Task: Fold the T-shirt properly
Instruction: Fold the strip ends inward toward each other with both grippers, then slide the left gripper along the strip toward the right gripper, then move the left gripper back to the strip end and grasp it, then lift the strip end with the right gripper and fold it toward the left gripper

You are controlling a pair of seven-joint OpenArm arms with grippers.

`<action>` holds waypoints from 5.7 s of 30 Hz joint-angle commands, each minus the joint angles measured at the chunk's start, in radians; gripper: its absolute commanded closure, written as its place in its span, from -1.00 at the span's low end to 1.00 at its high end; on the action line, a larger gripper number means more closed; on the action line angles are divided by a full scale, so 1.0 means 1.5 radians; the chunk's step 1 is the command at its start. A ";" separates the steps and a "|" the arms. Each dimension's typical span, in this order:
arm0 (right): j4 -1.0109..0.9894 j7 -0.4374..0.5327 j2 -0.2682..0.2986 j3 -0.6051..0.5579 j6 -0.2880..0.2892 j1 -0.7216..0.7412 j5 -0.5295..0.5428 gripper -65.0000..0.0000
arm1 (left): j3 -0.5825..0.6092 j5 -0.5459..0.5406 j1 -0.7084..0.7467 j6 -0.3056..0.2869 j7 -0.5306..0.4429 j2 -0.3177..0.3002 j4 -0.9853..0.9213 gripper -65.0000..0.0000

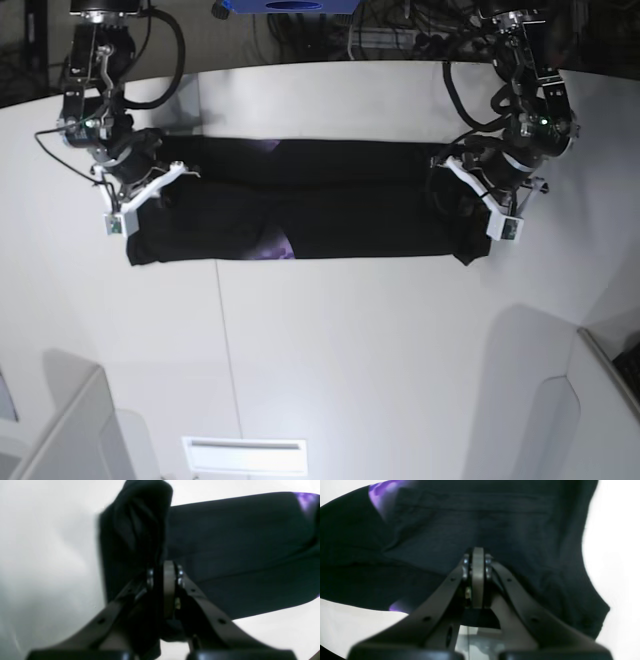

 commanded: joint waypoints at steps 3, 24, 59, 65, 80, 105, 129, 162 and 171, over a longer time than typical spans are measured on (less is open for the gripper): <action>0.010 0.014 0.004 0.003 0.002 0.007 0.007 1.00 | 0.070 -0.008 -0.009 0.048 -0.015 -0.003 0.010 1.00; 0.009 0.014 0.001 0.004 0.002 0.006 0.007 1.00 | 0.211 -0.011 -0.064 0.068 -0.014 0.046 -0.057 1.00; 0.008 0.014 0.001 0.004 0.002 0.010 0.006 1.00 | 0.277 -0.014 -0.130 0.138 -0.015 0.106 -0.162 1.00; 0.008 0.014 0.001 0.004 0.002 0.011 0.006 1.00 | 0.277 -0.014 -0.130 0.138 -0.015 0.109 -0.170 1.00; 0.008 0.013 0.001 0.004 0.002 0.012 0.006 1.00 | 0.417 -0.014 -0.157 0.136 -0.016 0.130 -0.169 -0.47; -0.137 -0.123 0.004 0.219 0.115 0.147 0.010 -0.37 | -0.032 -0.013 -0.021 0.134 -0.019 -0.029 -0.069 1.00; -0.226 -0.160 -0.024 0.165 0.158 0.147 0.009 -0.20 | 0.149 -0.009 -0.059 0.134 -0.199 -0.063 -0.250 1.00; 0.008 -0.174 -0.028 0.022 0.037 0.157 0.003 1.00 | 0.229 -0.013 -0.140 0.134 -0.198 -0.022 -0.330 1.00; 0.054 -0.172 -0.034 -0.078 0.007 0.157 0.004 1.00 | 0.229 -0.013 -0.143 0.134 -0.197 -0.022 -0.330 1.00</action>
